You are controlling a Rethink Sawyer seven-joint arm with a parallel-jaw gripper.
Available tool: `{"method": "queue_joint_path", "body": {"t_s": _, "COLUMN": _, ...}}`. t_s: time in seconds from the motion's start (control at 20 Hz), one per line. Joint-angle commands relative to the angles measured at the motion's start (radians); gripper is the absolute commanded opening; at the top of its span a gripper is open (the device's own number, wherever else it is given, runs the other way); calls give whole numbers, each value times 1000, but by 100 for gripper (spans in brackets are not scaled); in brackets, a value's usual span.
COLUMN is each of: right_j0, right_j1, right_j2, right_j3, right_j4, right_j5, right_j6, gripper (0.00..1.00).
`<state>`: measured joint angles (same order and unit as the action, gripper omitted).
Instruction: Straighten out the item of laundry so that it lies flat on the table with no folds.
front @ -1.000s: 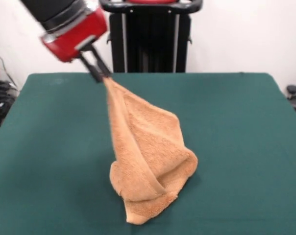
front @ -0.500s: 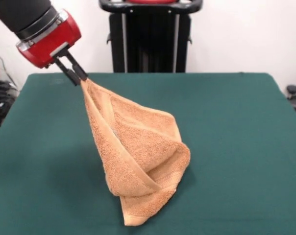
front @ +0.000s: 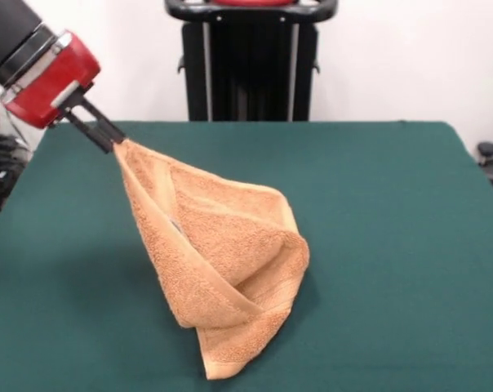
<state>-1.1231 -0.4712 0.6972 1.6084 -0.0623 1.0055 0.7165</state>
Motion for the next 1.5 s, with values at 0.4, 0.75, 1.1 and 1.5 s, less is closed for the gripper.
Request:
{"method": "queue_joint_path", "body": {"t_s": 0.4, "right_j0": -62, "right_j1": 234, "right_j2": 203, "right_j3": -210, "right_j4": -141, "right_j5": 151, "right_j6": -453, "gripper": 0}}
{"method": "queue_joint_path", "body": {"t_s": 0.75, "right_j0": -37, "right_j1": 291, "right_j2": 218, "right_j3": -367, "right_j4": -161, "right_j5": 235, "right_j6": -495, "gripper": 0}}
{"method": "queue_joint_path", "body": {"t_s": 1.1, "right_j0": 36, "right_j1": 380, "right_j2": 215, "right_j3": -627, "right_j4": -165, "right_j5": 395, "right_j6": -559, "gripper": 0}}
{"method": "queue_joint_path", "body": {"t_s": 1.5, "right_j0": 154, "right_j1": 512, "right_j2": 217, "right_j3": -990, "right_j4": -207, "right_j5": 623, "right_j6": -610, "gripper": 0}}
